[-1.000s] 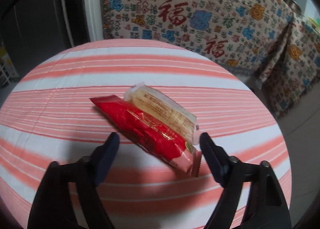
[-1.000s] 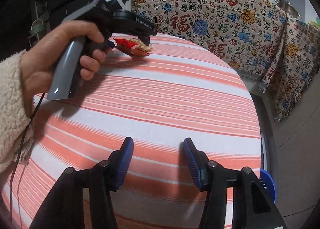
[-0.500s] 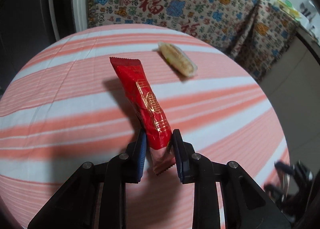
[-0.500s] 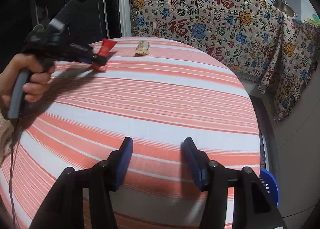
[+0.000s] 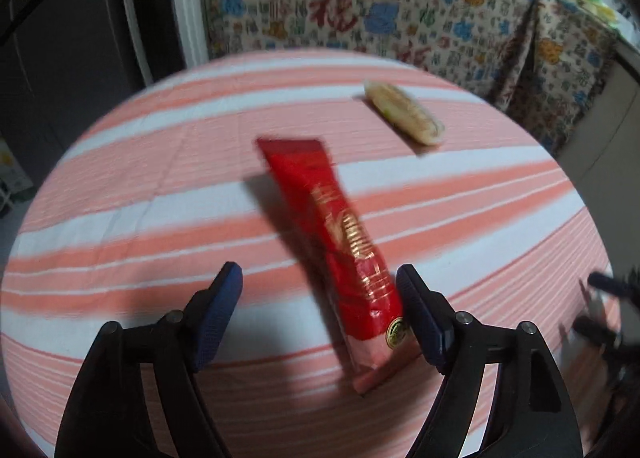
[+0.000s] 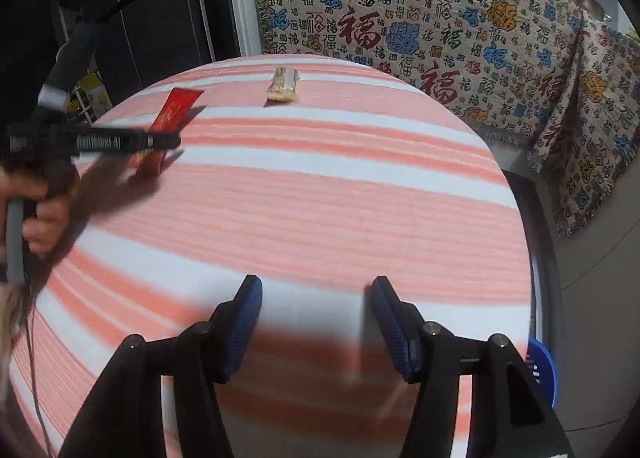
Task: Collect trash
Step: 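Grasp the red snack wrapper with the left gripper while the right gripper grasps the pale wrapper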
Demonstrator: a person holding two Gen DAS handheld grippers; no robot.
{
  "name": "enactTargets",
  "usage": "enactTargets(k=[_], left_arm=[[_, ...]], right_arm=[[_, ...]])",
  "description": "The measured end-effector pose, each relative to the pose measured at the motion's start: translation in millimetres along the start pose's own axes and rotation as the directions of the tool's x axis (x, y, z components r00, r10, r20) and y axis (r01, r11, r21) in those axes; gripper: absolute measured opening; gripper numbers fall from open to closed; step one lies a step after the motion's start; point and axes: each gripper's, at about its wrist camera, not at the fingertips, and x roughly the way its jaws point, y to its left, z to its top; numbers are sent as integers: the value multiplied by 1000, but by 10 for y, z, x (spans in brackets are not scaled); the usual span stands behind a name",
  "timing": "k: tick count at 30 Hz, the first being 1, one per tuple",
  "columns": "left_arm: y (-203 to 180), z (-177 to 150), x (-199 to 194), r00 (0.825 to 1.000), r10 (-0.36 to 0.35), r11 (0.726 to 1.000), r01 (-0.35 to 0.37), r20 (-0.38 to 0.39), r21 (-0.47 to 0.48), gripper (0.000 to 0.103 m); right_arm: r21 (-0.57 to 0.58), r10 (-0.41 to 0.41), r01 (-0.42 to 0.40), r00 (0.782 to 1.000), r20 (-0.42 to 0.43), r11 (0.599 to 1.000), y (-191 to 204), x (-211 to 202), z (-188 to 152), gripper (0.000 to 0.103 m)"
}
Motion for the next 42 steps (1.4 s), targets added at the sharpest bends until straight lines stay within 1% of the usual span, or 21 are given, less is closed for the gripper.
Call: enactTargets(k=[2,5,7,10,12,13,16,18,19,21,24,26,28,32,34,36,37,38,39,41,42], left_arm=[[21,-46,-4,1000,18,1000,-19,17,22,81],[44,-53,-12,1000,5,1000,-6,20,22,81],[49,-49,-6,1000,0,1000,0,18,23,81],[-18,-59,5,1000,20,999,-20,13,41,82],[-19,-61,7,1000,16,999,-16,14,38,82],[-19,-65,4,1000,17,999,-17,14,39,83],[-28,-62,7,1000,18,999,-19,14,41,83],[-28,-59,9,1000,19,999,-19,13,42,84],[-34,-68,3,1000,19,999,-20,15,42,84],[-35,-68,2,1000,19,999,-20,15,42,84],[-35,-70,2,1000,19,999,-20,15,42,84],[-34,-69,2,1000,20,999,-20,16,43,84],[-34,-70,3,1000,20,999,-20,16,43,84],[-42,-69,6,1000,24,999,-24,16,46,85],[-44,-74,2,1000,26,999,-27,16,47,86],[-40,-73,-2,999,28,998,-29,17,47,86],[-31,-71,-10,1000,24,999,-25,18,44,86],[-26,-71,-20,1000,18,999,-19,16,45,86],[-33,-73,-30,1000,12,999,-12,12,49,86],[-63,-51,-89,999,-36,997,35,6,62,86],[-94,-37,-115,999,-54,996,53,10,73,86]], right_arm=[[-9,7,-7,1000,1,1000,-10,117,249,58],[-9,33,-33,999,23,999,4,342,715,58],[27,83,-83,997,7,996,18,579,1055,58],[69,98,-98,995,1,993,79,933,1464,58],[79,98,-98,995,4,992,146,1121,1648,58],[77,105,-104,994,-15,992,193,1246,1728,58],[64,93,-90,995,-46,994,307,1459,1792,58],[30,61,-61,998,-25,998,358,1458,1779,26],[21,42,-42,999,-13,999,362,1437,1746,25],[43,50,-50,999,-1,998,292,1350,1611,24],[57,35,-36,999,13,998,156,1182,1336,24],[41,11,-12,1000,23,999,112,1018,1089,24],[47,8,-9,1000,24,999,108,842,827,24],[59,-34,33,999,19,998,188,461,322,24],[67,-49,47,999,24,997,280,303,104,25],[67,-69,66,997,38,996,349,214,-31,27],[69,-83,79,996,45,994,368,186,-73,30],[71,-91,88,995,45,994,377,166,-113,39],[72,-88,84,995,49,994,383,146,-138,53],[88,-63,59,997,36,994,357,125,-163,65],[91,-56,53,998,34,994,357,121,-184,65]])
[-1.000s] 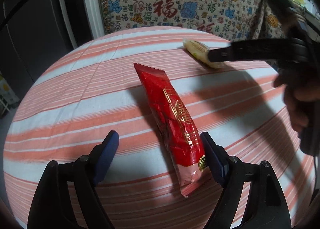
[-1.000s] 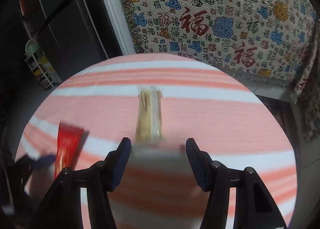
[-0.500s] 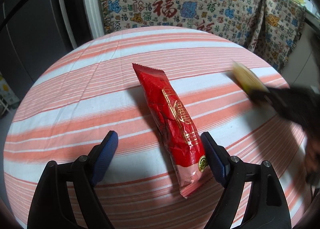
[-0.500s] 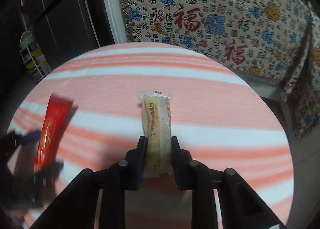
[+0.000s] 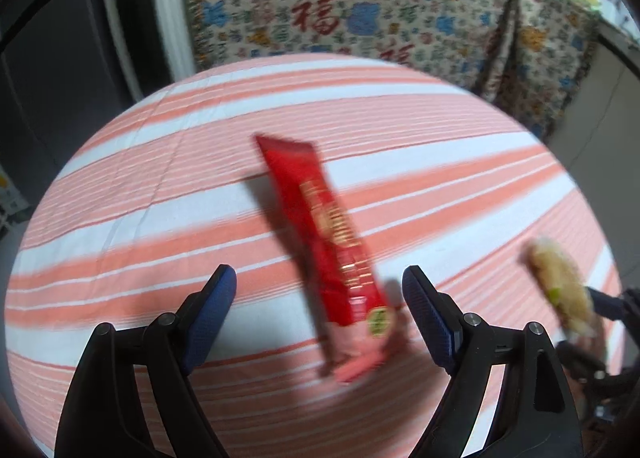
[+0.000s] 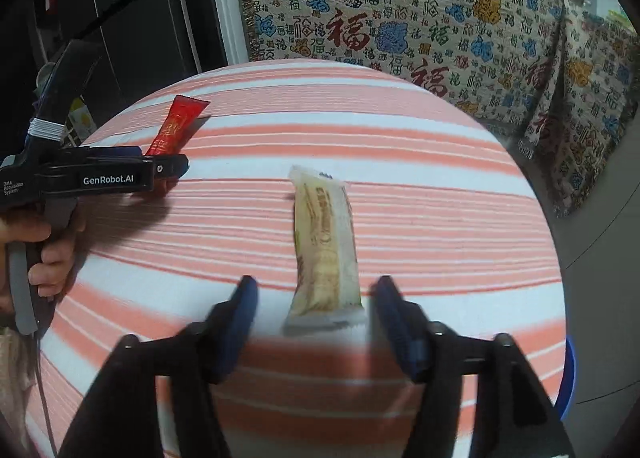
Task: Collect trash
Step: 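Grasp the red snack wrapper with the left gripper while the right gripper grasps the pale wrapper, then lift both wrappers and carry them toward the blue wastebasket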
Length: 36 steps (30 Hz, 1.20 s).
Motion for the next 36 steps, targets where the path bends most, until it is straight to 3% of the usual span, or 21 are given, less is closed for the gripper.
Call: enactTargets(k=[1,3,4,5,7,10,12,14,16,17,19,22,25,30,31,33,34,35,36], left_arm=[[-32,19,-4,1000,-10,1000,10,-1,13,86],[-79,36,21,1000,-12,1000,13,-15,28,69],[-81,35,50,999,-24,999,26,-36,37,48],[-84,23,47,999,-26,998,28,-39,47,36],[-86,-15,-9,998,-43,996,46,-36,71,26],[-9,-183,-195,992,-114,988,119,-59,94,24],[46,-329,-334,989,-124,984,133,-79,122,24],[77,-485,-457,985,-137,978,152,-105,146,26],[84,-609,-549,983,-136,974,155,-122,164,33],[90,-659,-604,984,-134,974,153,-122,168,47],[85,-662,-677,984,-138,974,155,-109,168,65],[56,-561,-731,987,-136,973,150,-88,177,68],[25,-451,-676,987,-126,974,143,-103,177,68],[-42,-334,-525,987,-90,975,115,-134,192,67],[-48,-326,-497,987,-80,976,107,-141,190,67],[-40,-316,-464,986,-67,978,96,-152,188,57],[-38,-314,-452,985,-64,978,94,-158,185,37],[-24,-313,-445,984,-64,980,93,-165,177,17],[0,-311,-449,984,-69,982,95,-164,160,16]], right_arm=[[-5,1,-1,1000,-8,1000,-9,-5,3,65],[-8,2,-2,1000,-27,1000,-1,-4,5,65],[6,12,-12,999,-39,1000,-23,-4,35,65],[18,18,-17,999,-49,1000,-23,-9,40,65],[30,31,-29,997,-68,999,-44,-16,108,65],[10,37,-36,995,-90,999,-54,-3,205,60],[-12,43,-44,994,-105,999,-38,33,256,37],[-22,43,-47,990,-133,999,-23,58,255,26],[-16,66,-70,985,-157,997,-9,34,199,26],[-9,87,-90,982,-166,996,-14,11,165,26],[10,117,-117,976,-184,993,-9,-45,125,28],[23,117,-115,976,-184,993,-39,-115,176,51],[-28,93,-101,976,-197,995,-8,-155,290,51],[-106,80,-114,956,-282,988,163,16,413,51],[-112,77,-114,954,-288,987,184,58,431,51],[-118,73,-113,951,-302,987,222,115,443,51],[-116,66,-106,949,-308,988,225,146,446,48],[-109,62,-100,949,-309,989,217,150,443,24],[-102,56,-91,951,-304,991,205,141,445,17]])
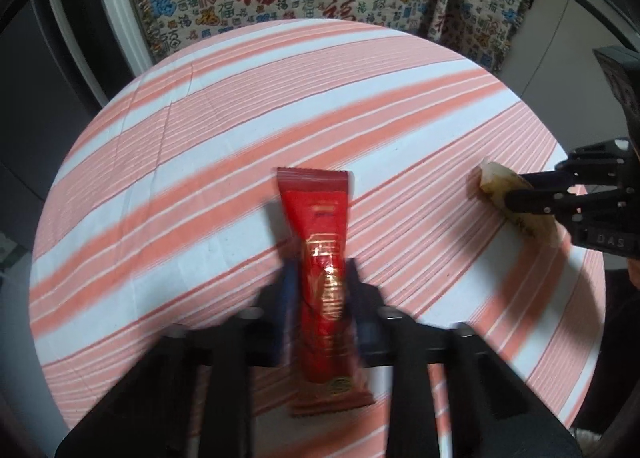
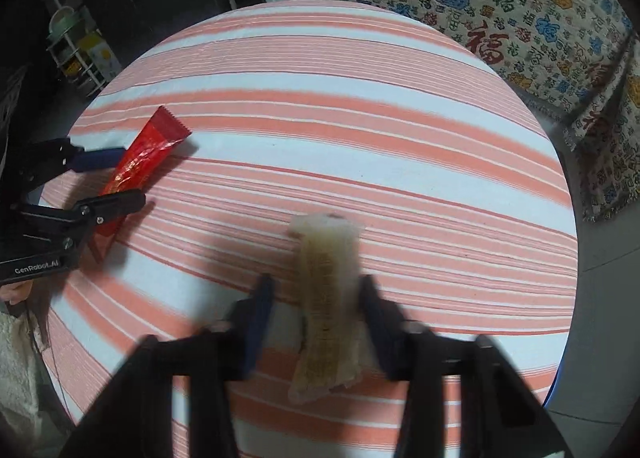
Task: Collect trash
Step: 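Lift both wrappers and carry them toward the blue wastebasket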
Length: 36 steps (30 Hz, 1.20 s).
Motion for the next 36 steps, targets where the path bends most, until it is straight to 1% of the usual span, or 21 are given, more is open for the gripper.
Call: enactTargets(k=[1,4,7,9,14,20,21,28,34,36], left_arm=[[10,-2,-11,1000,-4,1000,4,6,-12,15],[13,-16,-65,999,-19,999,20,29,-48,12],[-113,-35,-182,997,-44,997,47,58,-63,11],[-240,-22,-267,996,-56,997,60,74,-54,10],[-656,80,-470,988,-110,994,111,108,-1,10],[-1260,277,-537,978,-174,983,166,116,77,9],[-1306,299,-537,981,-161,986,156,112,54,9],[-2059,547,-496,962,-253,962,238,105,136,9],[-2734,733,-360,941,-329,927,305,80,220,9],[-2966,778,-291,934,-352,912,327,64,247,9]], right_arm=[[13,6,-6,1000,13,1000,-10,-39,-12,13],[33,9,-10,998,54,999,-24,-210,-88,13],[61,23,-28,996,82,998,-77,-354,-151,13],[80,34,-42,995,98,996,-150,-443,-191,13],[124,47,-63,990,130,990,-367,-658,-328,13],[182,23,-53,986,166,982,-727,-942,-572,13],[192,15,-48,985,170,980,-798,-983,-608,13],[311,-62,-1,979,194,951,-1475,-1309,-969,13],[426,-137,44,972,189,904,-2026,-1486,-1376,13],[456,-153,54,971,184,889,-2146,-1512,-1489,13]])
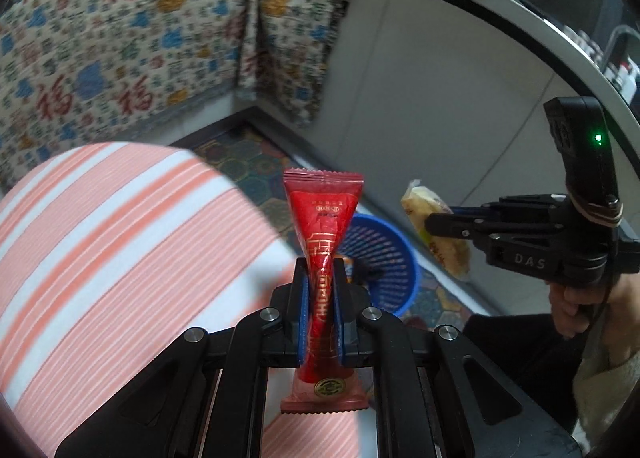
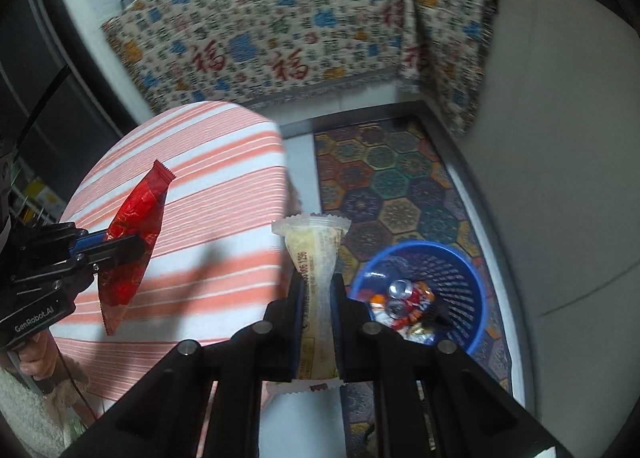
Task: Collect trash
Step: 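Open both grippers over the blue wastebasket to drop the wrappers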
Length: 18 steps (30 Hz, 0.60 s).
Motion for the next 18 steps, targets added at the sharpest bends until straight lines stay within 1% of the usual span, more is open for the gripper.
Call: enactTargets(k=[4,7,10,14,18], left_arm=[[-362,158,312,999,-42,998,43,-20,38,9],[-528,255,538,998,-60,997,61,-35,43,9],[-629,322,726,996,-73,996,75,-44,39,9],[-705,391,1005,995,-87,996,89,-51,24,9],[-780,358,1204,994,-95,995,95,-58,7,9]], right_arm=[[70,-39,39,999,-1,997,-405,11,-50,13],[121,-59,59,998,-4,991,-679,73,-81,13],[177,-68,69,998,-8,982,-938,137,-130,13],[244,-67,66,998,-4,967,-1185,260,-185,13],[284,-75,73,997,-4,956,-1397,437,-267,13]])
